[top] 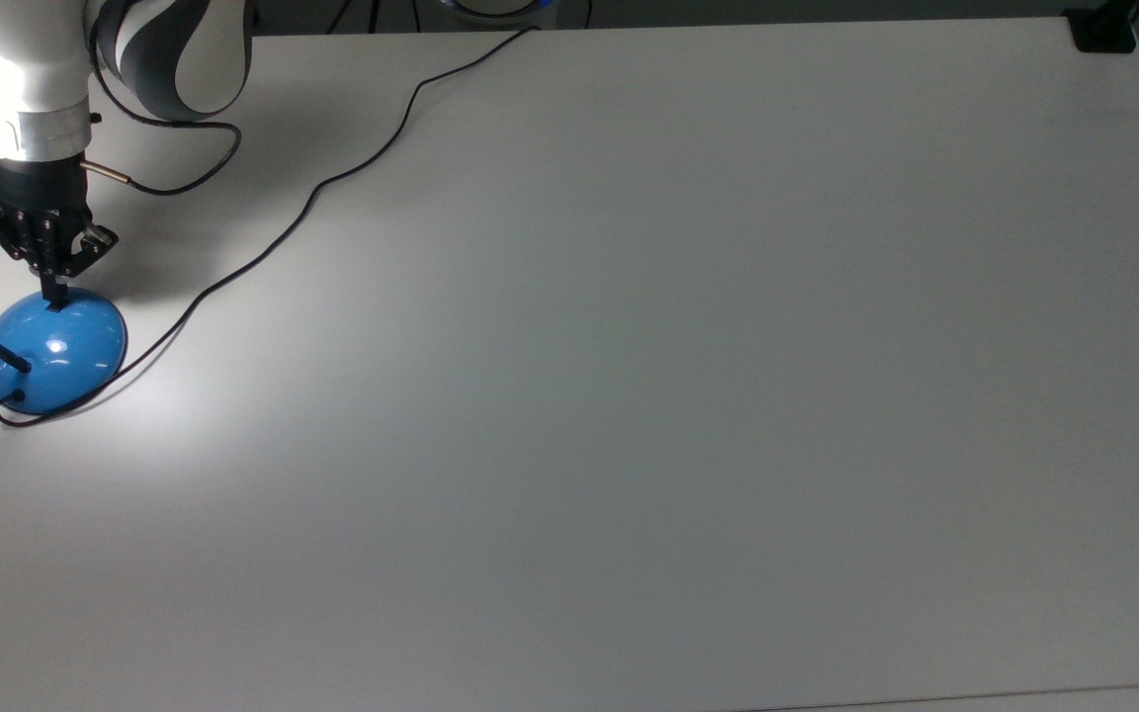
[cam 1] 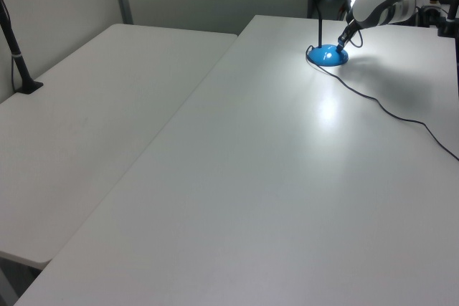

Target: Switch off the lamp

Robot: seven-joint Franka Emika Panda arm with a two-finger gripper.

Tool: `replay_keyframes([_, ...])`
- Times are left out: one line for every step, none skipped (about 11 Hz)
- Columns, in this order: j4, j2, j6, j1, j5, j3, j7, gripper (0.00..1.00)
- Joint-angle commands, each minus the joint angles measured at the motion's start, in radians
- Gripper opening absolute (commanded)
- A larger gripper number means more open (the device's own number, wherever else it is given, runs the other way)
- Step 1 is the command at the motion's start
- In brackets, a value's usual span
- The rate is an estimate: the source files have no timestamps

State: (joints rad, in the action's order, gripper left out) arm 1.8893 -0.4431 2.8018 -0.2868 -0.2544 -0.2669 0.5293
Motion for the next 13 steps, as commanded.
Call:
replay_keyframes([0.004,-0.017,0.016,-0.009,-0.028,0.012,0.048,0.00])
replay_keyframes([0.004,-0.019,0.016,-0.009,-0.028,0.012,0.048,0.00])
replay_keyframes([0.005,-0.019,0.015,-0.009,-0.026,0.012,0.051,0.00])
replay_keyframes([0.007,-0.025,0.016,-0.009,-0.025,0.012,0.057,0.00])
replay_keyframes([0.017,-0.025,0.016,-0.009,-0.026,0.012,0.075,0.00])
replay_keyframes([0.024,-0.014,0.015,-0.011,-0.026,0.012,0.081,0.00])
replay_keyframes([0.033,0.004,0.012,-0.015,-0.028,0.012,0.081,0.00])
replay_keyframes([0.056,0.035,0.007,-0.020,-0.028,0.012,0.080,0.00])
replay_keyframes([0.089,0.076,0.002,-0.020,-0.028,0.014,0.074,0.00])
replay_keyframes([0.112,0.117,-0.039,-0.020,-0.029,0.012,0.069,0.00])
replay_keyframes([0.113,0.151,-0.126,-0.019,-0.029,0.012,0.055,0.00])
replay_keyframes([0.113,0.190,-0.205,-0.017,-0.028,0.014,0.023,0.00])
replay_keyframes([0.111,0.226,-0.272,-0.009,-0.025,0.015,-0.026,0.02])
